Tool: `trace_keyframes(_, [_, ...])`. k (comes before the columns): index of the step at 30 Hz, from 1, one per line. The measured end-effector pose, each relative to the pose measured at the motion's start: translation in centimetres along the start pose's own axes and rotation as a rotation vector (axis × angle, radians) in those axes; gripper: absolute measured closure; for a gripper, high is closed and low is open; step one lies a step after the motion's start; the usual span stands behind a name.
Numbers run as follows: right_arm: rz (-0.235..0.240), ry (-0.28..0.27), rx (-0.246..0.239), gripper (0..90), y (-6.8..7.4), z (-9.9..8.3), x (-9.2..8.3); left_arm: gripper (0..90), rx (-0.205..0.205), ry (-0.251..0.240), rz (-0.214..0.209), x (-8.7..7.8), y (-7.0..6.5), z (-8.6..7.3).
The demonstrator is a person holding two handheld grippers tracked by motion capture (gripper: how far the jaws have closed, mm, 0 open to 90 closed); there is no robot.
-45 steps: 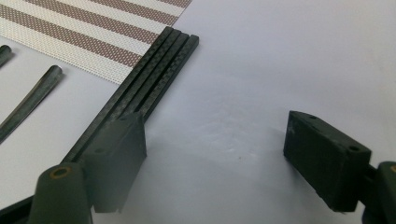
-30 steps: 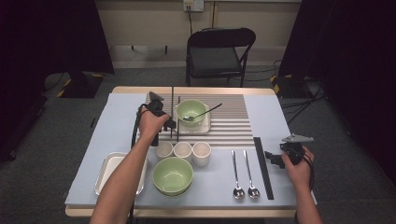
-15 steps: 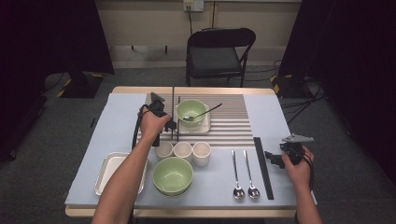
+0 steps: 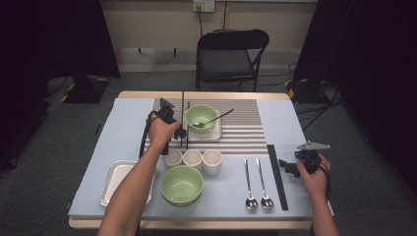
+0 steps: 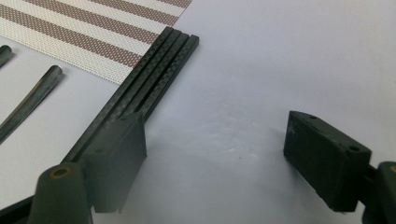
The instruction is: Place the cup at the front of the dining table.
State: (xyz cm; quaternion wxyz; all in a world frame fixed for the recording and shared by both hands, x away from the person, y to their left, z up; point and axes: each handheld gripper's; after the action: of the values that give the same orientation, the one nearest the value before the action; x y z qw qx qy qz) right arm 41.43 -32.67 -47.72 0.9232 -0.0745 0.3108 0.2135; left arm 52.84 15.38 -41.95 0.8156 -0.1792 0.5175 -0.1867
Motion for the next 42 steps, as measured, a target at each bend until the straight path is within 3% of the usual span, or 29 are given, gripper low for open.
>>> trace_keyframes(1, [0.000,0.000,0.000,20.0,0.0,0.0,0.0,86.6,-0.019,-0.004,0.002,0.0,-0.1,0.0])
trace_keyframes(10, [0.000,0.000,0.000,20.0,0.0,0.0,0.0,86.6,-0.020,0.011,-0.003,0.6,0.7,-0.3])
trace_keyframes(19, [0.000,0.000,0.001,20.0,0.0,0.0,0.0,86.5,-0.049,0.018,-0.004,0.8,0.7,-0.3])
trace_keyframes(22, [0.000,0.000,0.000,20.0,0.0,0.0,0.0,86.4,-0.033,0.029,0.003,0.7,0.9,-0.3])
trace_keyframes(28, [-0.002,0.000,0.000,20.0,0.0,0.0,0.0,86.4,-0.042,0.032,0.002,0.8,0.9,-0.4])
trace_keyframes(30, [0.000,0.000,0.001,20.0,0.0,0.0,0.0,86.5,-0.069,0.020,0.008,1.0,0.9,-0.4])
trace_keyframes(36, [0.000,0.000,0.000,20.1,0.0,0.0,0.0,86.5,-0.061,0.042,0.006,1.0,1.3,-0.5])
trace_keyframes(41, [0.000,0.000,0.000,20.0,0.0,0.0,0.0,86.4,-0.076,0.019,0.008,1.1,1.2,-0.5])
trace_keyframes(42, [0.000,0.000,0.000,20.0,0.0,0.0,0.0,86.4,-0.054,0.040,0.009,1.0,1.4,-0.5])
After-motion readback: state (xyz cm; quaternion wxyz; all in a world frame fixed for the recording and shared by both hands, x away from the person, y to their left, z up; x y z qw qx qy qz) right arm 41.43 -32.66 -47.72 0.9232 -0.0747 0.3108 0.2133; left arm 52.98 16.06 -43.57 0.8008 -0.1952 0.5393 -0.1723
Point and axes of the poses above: each handheld gripper's, and its own axes: x roughly forward along the jaws, z roughly out of its top, y roughly to its left, and after that the axes turned 6 degrees about -y, right-handed
